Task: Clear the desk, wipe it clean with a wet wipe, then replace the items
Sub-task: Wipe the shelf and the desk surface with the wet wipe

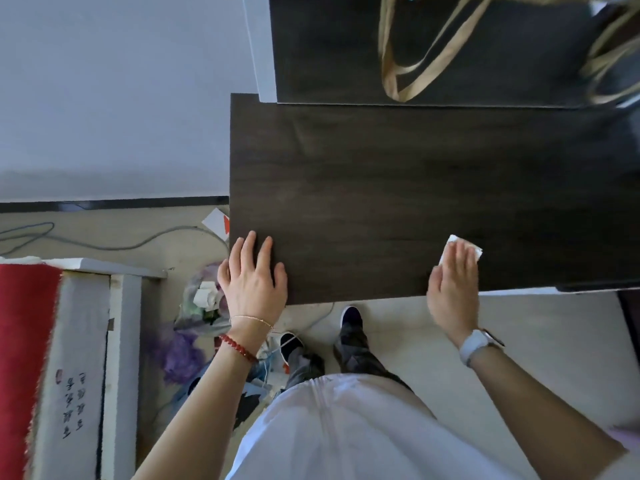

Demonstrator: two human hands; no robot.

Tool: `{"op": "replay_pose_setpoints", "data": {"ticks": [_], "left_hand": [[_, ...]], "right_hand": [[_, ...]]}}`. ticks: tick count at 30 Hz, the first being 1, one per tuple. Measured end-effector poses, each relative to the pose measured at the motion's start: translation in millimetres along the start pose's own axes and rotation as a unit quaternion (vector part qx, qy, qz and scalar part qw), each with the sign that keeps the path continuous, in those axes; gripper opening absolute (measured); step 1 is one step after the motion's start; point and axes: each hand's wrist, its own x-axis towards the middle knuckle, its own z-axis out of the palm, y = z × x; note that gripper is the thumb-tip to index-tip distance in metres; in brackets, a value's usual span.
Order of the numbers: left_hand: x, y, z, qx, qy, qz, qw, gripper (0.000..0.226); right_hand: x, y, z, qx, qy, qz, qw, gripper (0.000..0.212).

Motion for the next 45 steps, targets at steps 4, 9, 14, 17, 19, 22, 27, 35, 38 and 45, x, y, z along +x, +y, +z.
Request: {"op": "replay_pose_setpoints", "data": {"ticks": [4, 9, 14, 17, 19, 22, 27, 35, 38, 45], "left_hand": [[4, -4, -9, -0.033, 0.000, -0.001, 0.999, 0.052], [13, 1, -21, -0.050, 0.021, -0.024, 0.998, 0.041], [31, 19, -27, -0.051, 0.026, -0.032, 0.998, 0.038], [47, 28, -27, -0.052, 0.021, -0.037, 0.998, 0.040], [61, 32, -27, -0.041, 0.011, -0.049, 0.998, 0.047], [82, 33, -26, -0.035, 0.001, -0.092, 0.995, 0.058], [100, 31, -23, -0.096, 0.025, -0.146, 0.984, 0.062], [101, 22, -27, -0.255, 0.107, -0.157, 0.948, 0.045], [100, 15, -33, -0.340, 0.101, -0.187, 0.916, 0.038], [91, -11, -33, -0.416, 0.072, -0.240, 0.874, 0.031]], "right_hand": [[-34, -67, 25, -0.007, -0.008, -0.149, 0.989, 0.055], [-44, -110, 35, -0.054, -0.077, -0.403, 0.910, 0.053], [35, -52, 4, -0.028, -0.073, -0.237, 0.968, 0.059], [85, -22, -11, -0.003, -0.059, -0.094, 0.994, 0.061], [116, -23, -21, 0.006, -0.026, -0.024, 0.999, 0.065], [162, -42, -27, 0.015, -0.020, 0.051, 0.998, 0.055], [210, -105, -16, 0.010, -0.023, 0.051, 0.998, 0.059], [173, -247, 22, 0.018, -0.061, -0.159, 0.985, 0.062], [164, -282, 31, 0.016, -0.079, -0.233, 0.969, 0.061], [148, -273, 35, -0.022, -0.117, -0.415, 0.902, 0.056]]}}
